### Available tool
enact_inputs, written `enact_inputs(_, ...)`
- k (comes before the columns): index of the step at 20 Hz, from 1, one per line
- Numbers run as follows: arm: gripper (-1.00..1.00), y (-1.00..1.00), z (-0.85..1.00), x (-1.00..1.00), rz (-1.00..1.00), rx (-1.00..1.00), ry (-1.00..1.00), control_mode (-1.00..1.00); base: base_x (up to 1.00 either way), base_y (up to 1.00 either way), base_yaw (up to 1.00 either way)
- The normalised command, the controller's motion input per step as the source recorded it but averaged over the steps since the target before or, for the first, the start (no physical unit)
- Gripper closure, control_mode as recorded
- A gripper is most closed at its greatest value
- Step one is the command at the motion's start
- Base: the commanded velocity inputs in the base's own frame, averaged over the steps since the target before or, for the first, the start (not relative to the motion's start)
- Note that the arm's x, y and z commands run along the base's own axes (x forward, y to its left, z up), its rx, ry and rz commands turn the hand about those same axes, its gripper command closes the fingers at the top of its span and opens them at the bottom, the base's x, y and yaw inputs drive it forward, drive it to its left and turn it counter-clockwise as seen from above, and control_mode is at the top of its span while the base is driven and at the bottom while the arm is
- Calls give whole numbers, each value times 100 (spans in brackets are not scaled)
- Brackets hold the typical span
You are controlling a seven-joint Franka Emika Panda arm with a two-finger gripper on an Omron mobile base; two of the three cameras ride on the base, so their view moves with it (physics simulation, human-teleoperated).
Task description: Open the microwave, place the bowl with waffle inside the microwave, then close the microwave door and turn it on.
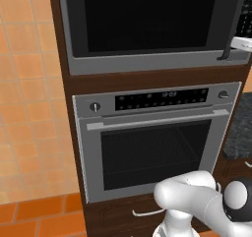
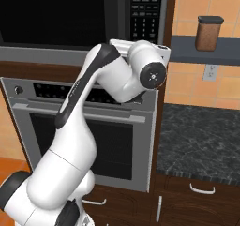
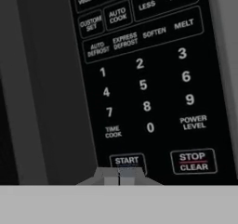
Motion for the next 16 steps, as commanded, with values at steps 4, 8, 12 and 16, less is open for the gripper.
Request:
enact_inputs(4,100,0,0,29,4,0,0,-100,0,0,0)
enact_inputs(8,100,0,-1,40,4,0,0,-100,0,0,0)
enact_inputs(12,100,0,-3,39,4,0,0,-100,0,0,0)
enact_inputs(16,100,2,0,-44,0,0,-4,-100,0,0,0)
